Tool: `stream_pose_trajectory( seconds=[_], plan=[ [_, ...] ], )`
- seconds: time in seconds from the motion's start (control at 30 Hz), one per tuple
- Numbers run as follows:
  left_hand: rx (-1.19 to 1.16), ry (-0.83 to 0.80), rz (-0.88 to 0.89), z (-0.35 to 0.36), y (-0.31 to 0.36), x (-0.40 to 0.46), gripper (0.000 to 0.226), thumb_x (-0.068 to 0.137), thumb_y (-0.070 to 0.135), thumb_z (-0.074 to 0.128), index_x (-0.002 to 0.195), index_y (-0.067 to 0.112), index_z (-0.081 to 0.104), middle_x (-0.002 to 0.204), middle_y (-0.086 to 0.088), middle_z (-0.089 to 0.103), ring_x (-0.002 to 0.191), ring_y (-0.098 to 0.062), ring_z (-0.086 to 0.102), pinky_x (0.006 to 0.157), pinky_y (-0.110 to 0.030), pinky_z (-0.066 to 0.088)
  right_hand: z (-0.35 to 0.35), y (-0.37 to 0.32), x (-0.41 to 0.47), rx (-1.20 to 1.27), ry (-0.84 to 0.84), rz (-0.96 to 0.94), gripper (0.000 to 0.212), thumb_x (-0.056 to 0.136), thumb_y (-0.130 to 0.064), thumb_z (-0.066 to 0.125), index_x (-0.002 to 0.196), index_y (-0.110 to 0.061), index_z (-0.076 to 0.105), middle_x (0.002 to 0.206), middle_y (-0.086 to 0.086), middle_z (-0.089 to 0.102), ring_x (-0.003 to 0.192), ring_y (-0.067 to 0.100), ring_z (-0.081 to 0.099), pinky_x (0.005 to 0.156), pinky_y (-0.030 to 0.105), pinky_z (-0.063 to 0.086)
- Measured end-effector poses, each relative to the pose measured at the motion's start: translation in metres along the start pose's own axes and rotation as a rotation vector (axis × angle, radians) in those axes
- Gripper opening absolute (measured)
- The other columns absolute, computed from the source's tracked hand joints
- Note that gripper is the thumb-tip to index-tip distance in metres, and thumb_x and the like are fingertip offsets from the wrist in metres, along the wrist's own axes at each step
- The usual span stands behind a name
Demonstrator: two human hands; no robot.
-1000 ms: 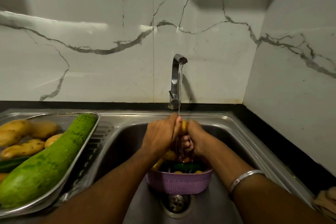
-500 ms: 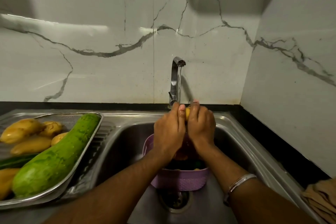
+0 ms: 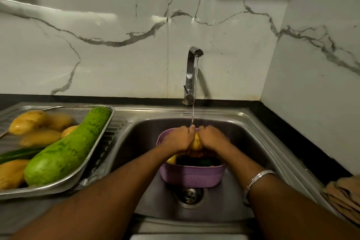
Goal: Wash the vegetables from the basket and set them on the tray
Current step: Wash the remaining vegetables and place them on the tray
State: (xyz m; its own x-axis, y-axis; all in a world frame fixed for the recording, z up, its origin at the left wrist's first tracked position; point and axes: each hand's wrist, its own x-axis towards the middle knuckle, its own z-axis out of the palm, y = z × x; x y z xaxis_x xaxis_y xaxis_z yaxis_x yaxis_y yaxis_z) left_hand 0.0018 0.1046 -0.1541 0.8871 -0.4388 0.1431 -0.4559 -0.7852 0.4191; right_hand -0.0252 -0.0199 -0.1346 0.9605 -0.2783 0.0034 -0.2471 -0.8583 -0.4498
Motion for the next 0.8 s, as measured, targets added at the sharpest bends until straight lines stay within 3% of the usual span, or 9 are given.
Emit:
stream_pose_trajectory(
  seconds=[0.07,0.17,0.23,0.33,0.4,0.5,0.6,0.73,0.8],
  plan=[
    [-0.010,0.120,-0.005,-0.001,0.000,-0.001,0.046,0.109,0.037,0.029,0.115,0.006,0.062,0.098,-0.011,0.067,0.087,-0.021,0.064,0.076,-0.033,0.048,-0.001,0.000,0.001,0.056,0.085,-0.058,0.052,0.108,-0.041,0.025,0.117,-0.010,0.067,0.123,0.015,0.066,0.111,0.030,0.062,0.097,0.041,0.048],
    [-0.356,0.613,0.162,-0.016,0.024,0.000,0.051,0.109,0.047,0.025,0.080,0.022,0.059,0.069,0.001,0.062,0.062,-0.008,0.057,0.060,-0.028,0.043,-0.017,-0.009,-0.001,0.374,0.549,-0.158,0.056,0.110,-0.043,0.026,0.079,-0.012,0.062,0.082,0.008,0.064,0.076,0.021,0.059,0.069,0.033,0.043],
    [-0.536,0.503,0.164,-0.015,0.025,0.003,0.050,0.107,0.051,0.031,0.081,0.019,0.060,0.067,-0.004,0.064,0.058,-0.014,0.061,0.058,-0.031,0.050,-0.017,-0.005,-0.003,0.416,0.556,-0.163,0.055,0.110,-0.043,0.026,0.074,-0.014,0.057,0.078,0.006,0.062,0.072,0.019,0.056,0.067,0.032,0.040],
    [-0.886,-0.044,-0.205,-0.011,0.014,-0.004,0.059,0.103,0.057,0.041,0.101,0.003,0.065,0.078,-0.017,0.074,0.060,-0.025,0.070,0.053,-0.030,0.057,-0.003,0.014,0.003,0.232,0.345,-0.136,0.058,0.110,-0.044,0.025,0.104,-0.005,0.068,0.109,0.019,0.067,0.102,0.032,0.062,0.088,0.038,0.045],
    [-1.007,-0.265,-0.344,-0.016,0.007,-0.008,0.059,0.100,0.054,0.051,0.113,-0.002,0.066,0.093,-0.022,0.076,0.077,-0.031,0.075,0.061,-0.031,0.061,0.003,0.021,0.009,0.231,0.252,-0.145,0.057,0.109,-0.045,0.027,0.103,-0.006,0.069,0.107,0.019,0.069,0.104,0.034,0.065,0.088,0.039,0.046],
    [-1.029,-0.222,-0.349,-0.025,0.000,-0.006,0.041,0.094,0.040,0.067,0.113,0.004,0.070,0.099,-0.017,0.077,0.088,-0.027,0.076,0.074,-0.031,0.062,0.006,0.018,0.014,0.384,0.230,-0.131,0.060,0.107,-0.052,0.027,0.082,-0.015,0.068,0.080,0.008,0.072,0.076,0.024,0.072,0.080,0.041,0.056],
    [-0.824,-0.133,-0.317,-0.034,0.000,-0.006,0.031,0.088,0.023,0.078,0.113,0.007,0.071,0.102,-0.011,0.076,0.090,-0.017,0.074,0.079,-0.031,0.063,0.008,0.022,0.013,0.475,0.195,-0.052,0.062,0.106,-0.056,0.025,0.084,-0.020,0.070,0.068,0.003,0.072,0.051,0.015,0.070,0.067,0.037,0.061],
    [-0.536,-0.005,-0.188,-0.055,0.010,-0.027,0.064,0.081,0.020,0.084,0.138,0.010,0.057,0.127,-0.008,0.067,0.108,-0.018,0.065,0.093,-0.032,0.057,0.009,0.032,0.013,0.422,0.078,-0.042,0.047,0.107,-0.048,0.036,0.090,-0.019,0.069,0.065,0.005,0.072,0.051,0.019,0.071,0.065,0.043,0.063],
    [-0.442,0.084,-0.101,-0.078,0.010,-0.052,0.066,0.081,0.025,0.084,0.140,0.016,0.057,0.129,-0.002,0.066,0.109,-0.014,0.063,0.098,-0.033,0.054,0.012,0.033,0.015,0.381,0.004,-0.059,0.034,0.106,-0.039,0.046,0.093,-0.017,0.069,0.066,0.005,0.074,0.053,0.021,0.072,0.063,0.043,0.064]
  ],
)
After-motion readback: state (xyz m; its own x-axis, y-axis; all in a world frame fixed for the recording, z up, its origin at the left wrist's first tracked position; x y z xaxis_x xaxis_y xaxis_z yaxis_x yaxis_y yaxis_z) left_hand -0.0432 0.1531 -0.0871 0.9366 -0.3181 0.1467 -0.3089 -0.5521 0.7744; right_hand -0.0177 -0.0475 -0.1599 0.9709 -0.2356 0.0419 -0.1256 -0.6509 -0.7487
